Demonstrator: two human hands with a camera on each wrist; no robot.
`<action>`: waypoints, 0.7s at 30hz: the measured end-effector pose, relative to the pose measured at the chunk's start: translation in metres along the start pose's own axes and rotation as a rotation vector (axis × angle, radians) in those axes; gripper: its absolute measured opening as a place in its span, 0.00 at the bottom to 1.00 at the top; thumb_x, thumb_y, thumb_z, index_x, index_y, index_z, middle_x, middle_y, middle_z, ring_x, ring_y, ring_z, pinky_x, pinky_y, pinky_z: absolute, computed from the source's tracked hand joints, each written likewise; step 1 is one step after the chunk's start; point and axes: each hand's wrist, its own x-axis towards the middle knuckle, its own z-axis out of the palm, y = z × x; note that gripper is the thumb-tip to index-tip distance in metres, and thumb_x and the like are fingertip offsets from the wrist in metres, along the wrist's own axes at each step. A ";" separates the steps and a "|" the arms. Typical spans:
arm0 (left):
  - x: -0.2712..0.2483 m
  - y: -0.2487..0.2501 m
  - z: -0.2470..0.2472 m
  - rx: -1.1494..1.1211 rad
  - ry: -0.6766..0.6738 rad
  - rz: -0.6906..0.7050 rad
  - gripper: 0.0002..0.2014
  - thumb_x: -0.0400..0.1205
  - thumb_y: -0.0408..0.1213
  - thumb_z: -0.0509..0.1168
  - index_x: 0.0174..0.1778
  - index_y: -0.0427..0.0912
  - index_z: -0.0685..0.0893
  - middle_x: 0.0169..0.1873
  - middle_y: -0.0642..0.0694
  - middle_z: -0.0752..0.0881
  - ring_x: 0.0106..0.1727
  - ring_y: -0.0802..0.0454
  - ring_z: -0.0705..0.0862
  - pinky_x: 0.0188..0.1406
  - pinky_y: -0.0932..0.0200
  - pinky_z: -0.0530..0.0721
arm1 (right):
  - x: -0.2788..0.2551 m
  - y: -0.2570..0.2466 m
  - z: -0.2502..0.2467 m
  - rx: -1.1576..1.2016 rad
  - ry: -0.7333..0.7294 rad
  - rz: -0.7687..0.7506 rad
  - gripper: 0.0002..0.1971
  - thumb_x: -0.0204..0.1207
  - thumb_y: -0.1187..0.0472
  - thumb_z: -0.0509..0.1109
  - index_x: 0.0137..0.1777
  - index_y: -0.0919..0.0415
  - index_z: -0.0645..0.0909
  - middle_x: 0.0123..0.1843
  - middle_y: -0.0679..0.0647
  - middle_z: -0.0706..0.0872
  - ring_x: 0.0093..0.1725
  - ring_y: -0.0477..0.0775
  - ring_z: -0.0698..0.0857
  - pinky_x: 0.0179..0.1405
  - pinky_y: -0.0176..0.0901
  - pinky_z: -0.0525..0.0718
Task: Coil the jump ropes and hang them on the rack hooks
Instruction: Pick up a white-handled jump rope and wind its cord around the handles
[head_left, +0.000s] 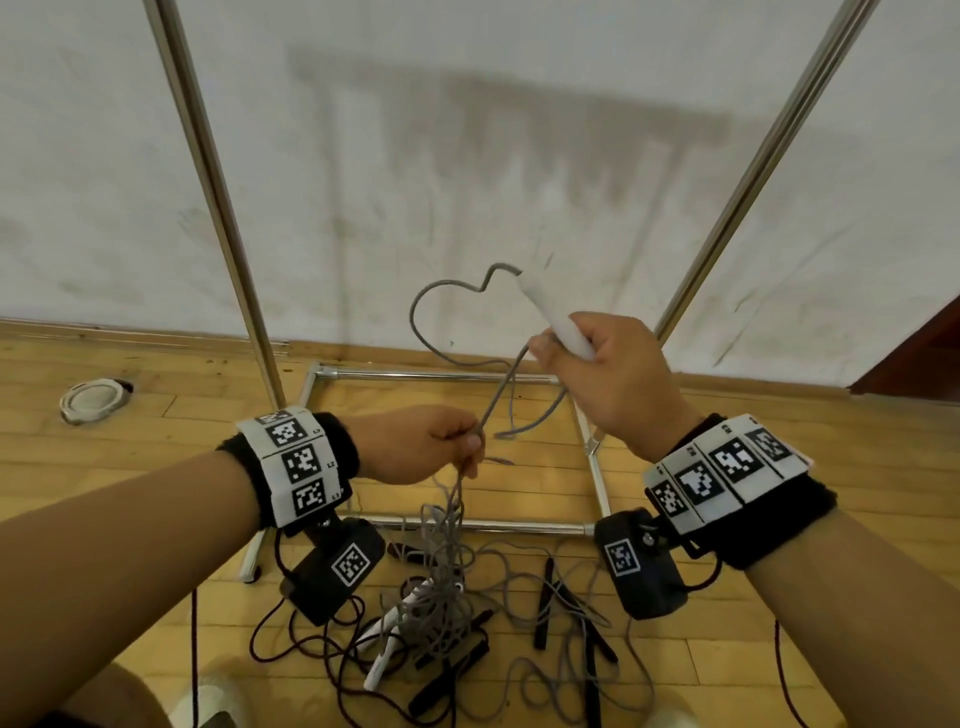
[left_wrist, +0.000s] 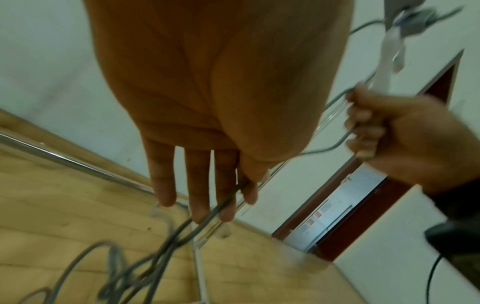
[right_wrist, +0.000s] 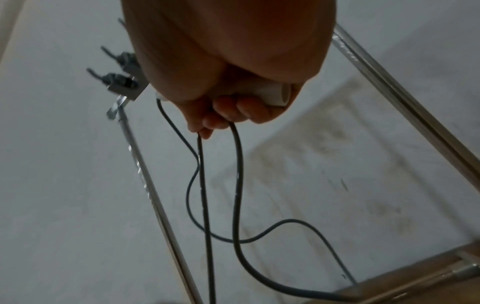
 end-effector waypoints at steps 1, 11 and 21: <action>0.000 -0.004 0.004 0.028 -0.031 -0.028 0.13 0.92 0.41 0.53 0.52 0.45 0.83 0.48 0.55 0.88 0.48 0.63 0.83 0.49 0.64 0.78 | 0.003 0.000 -0.003 0.011 0.050 -0.013 0.20 0.80 0.52 0.72 0.33 0.69 0.78 0.22 0.50 0.70 0.22 0.44 0.66 0.23 0.39 0.66; 0.000 -0.017 -0.009 0.211 0.031 -0.118 0.16 0.91 0.47 0.53 0.45 0.53 0.84 0.32 0.56 0.82 0.33 0.60 0.81 0.35 0.64 0.75 | 0.008 0.023 -0.026 -0.215 0.089 0.090 0.06 0.74 0.61 0.73 0.49 0.52 0.89 0.45 0.50 0.88 0.44 0.51 0.84 0.39 0.44 0.81; -0.007 0.027 -0.025 0.146 0.307 0.172 0.15 0.91 0.46 0.53 0.46 0.50 0.84 0.26 0.53 0.77 0.25 0.59 0.74 0.28 0.66 0.73 | -0.015 0.009 0.011 -0.016 -0.315 0.029 0.07 0.78 0.52 0.73 0.54 0.49 0.89 0.44 0.54 0.90 0.42 0.55 0.86 0.38 0.49 0.79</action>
